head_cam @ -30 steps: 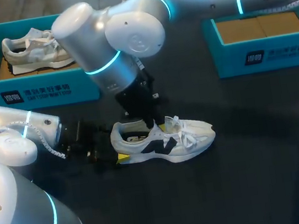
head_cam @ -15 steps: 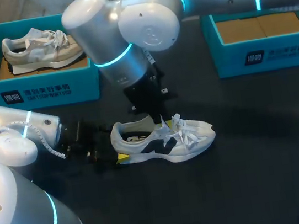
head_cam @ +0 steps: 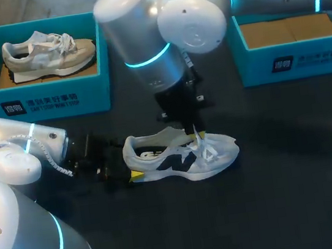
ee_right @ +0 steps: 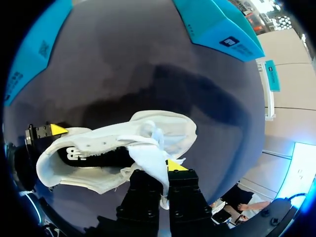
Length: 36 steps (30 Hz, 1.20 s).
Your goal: Take the shoe out of the shoebox, open the shoe tongue, remove and reinsert the insole, then place the shoe into the shoebox
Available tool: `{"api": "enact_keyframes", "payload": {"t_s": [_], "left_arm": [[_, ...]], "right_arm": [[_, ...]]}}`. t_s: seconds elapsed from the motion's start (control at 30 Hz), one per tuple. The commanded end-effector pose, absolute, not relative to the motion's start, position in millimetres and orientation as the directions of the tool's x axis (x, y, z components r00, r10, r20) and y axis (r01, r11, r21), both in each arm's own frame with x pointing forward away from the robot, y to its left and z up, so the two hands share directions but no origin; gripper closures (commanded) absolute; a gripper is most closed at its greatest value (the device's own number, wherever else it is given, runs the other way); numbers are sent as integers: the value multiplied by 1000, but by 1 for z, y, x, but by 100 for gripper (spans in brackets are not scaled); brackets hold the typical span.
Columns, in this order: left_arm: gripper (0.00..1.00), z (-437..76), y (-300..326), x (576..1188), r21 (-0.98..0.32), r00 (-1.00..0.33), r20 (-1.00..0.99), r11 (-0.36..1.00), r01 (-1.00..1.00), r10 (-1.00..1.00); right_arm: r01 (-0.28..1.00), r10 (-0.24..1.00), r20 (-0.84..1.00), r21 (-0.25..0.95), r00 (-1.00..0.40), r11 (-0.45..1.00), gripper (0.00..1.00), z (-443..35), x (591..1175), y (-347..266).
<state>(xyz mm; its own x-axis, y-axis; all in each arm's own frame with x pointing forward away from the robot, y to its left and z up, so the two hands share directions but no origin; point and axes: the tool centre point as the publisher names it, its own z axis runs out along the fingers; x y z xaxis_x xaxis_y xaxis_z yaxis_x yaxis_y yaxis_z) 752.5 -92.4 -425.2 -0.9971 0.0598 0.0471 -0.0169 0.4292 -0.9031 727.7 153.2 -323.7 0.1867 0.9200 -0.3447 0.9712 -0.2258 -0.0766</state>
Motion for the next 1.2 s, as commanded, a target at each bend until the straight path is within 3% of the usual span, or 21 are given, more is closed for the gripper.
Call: {"api": "enact_keyframes", "payload": {"t_s": [0.03, 0.43, 0.6, 0.83, 0.93, 1.1, 1.2], "left_arm": [[100, -430, -96, 756, -902, -997, 47, 432, -17, 60], [100, -430, -96, 756, -902, -997, 47, 432, -17, 60], [100, -430, -96, 756, -902, -997, 47, 432, -17, 60], [100, -430, -96, 756, -902, -997, 47, 432, -17, 60], [100, -430, -96, 756, -902, -997, 47, 432, -17, 60], [100, -430, -96, 756, -902, -997, 47, 432, -17, 60], [100, -430, -96, 756, -902, -997, 47, 432, -17, 60]], "right_arm": [[923, 879, -310, -11, 363, -386, 100, -325, 719, 145], [916, 883, -281, -25, 377, -400, 100, -332, 715, 137], [913, 882, -271, -27, 384, -406, 91, -335, 715, 134], [904, 875, -270, -37, 400, -425, 91, -343, 711, 123], [900, 874, -266, -45, 407, -433, 86, -347, 710, 118], [896, 873, -255, -54, 415, -441, 68, -351, 708, 113], [895, 874, -252, -57, 416, -443, 64, -353, 708, 111]]}}
